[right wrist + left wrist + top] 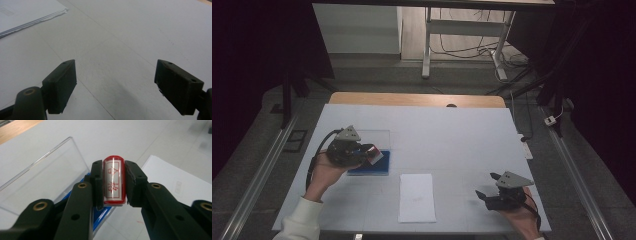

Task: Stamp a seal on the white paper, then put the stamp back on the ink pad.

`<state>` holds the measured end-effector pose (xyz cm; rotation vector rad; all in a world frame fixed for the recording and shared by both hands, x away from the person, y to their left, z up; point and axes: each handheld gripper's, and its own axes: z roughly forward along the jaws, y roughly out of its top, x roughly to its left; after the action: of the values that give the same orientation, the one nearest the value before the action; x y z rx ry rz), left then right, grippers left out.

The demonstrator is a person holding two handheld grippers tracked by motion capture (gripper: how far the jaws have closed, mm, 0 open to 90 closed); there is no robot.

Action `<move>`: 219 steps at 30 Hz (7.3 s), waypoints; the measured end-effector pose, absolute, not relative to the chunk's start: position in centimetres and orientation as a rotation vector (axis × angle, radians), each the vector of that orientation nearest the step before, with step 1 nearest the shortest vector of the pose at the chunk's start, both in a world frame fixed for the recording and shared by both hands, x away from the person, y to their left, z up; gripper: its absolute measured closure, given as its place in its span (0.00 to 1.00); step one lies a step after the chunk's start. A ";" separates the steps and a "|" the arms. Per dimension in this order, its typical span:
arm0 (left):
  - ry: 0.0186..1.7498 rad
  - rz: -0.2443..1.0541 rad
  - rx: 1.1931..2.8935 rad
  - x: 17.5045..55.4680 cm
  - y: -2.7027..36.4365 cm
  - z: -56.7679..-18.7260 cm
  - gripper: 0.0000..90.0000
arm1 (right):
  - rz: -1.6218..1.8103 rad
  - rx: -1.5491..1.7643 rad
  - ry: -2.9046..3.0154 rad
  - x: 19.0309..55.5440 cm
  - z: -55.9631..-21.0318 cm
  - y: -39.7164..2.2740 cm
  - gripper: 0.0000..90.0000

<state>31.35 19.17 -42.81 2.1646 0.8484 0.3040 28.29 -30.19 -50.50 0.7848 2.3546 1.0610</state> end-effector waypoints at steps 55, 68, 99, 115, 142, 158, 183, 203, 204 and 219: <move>0.524 0.081 2.325 28.7 8.6 -45.3 0.78 | 1.051 0.788 2.370 28.4 -50.8 -30.2 0.19; 0.499 0.071 2.394 28.7 6.7 -46.8 0.78 | 1.037 0.790 2.373 28.3 -50.8 -30.2 0.19; 0.505 0.101 2.464 29.1 5.5 -48.7 0.78 | 1.042 0.790 2.377 28.4 -50.9 -30.3 0.19; 0.502 0.098 2.476 29.1 5.3 -48.9 0.78 | 1.043 0.796 2.375 28.3 -50.9 -30.3 0.19; 0.519 0.113 2.529 29.0 4.6 -49.1 0.79 | 1.038 0.783 2.374 28.2 -50.7 -30.0 0.19; 0.503 0.125 2.531 28.9 4.6 -49.3 0.79 | 1.038 0.780 2.368 28.2 -50.6 -30.0 0.19; 0.453 0.189 2.442 28.0 5.2 -46.8 0.78 | 1.041 0.788 2.356 28.0 -50.4 -30.3 0.19; 0.487 0.203 2.305 28.0 8.5 -43.6 0.78 | 1.046 0.799 2.357 28.2 -50.7 -30.5 0.19; 0.492 0.204 2.300 28.1 8.7 -43.5 0.78 | 1.046 0.798 2.356 28.2 -50.7 -30.5 0.19; 0.598 0.226 2.220 29.1 11.6 -42.9 0.78 | 1.049 0.801 2.351 28.1 -50.7 -30.6 0.19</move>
<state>29.12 11.59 -42.88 2.2197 0.5985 0.2263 28.15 -30.62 -50.67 0.8008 2.3507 1.0487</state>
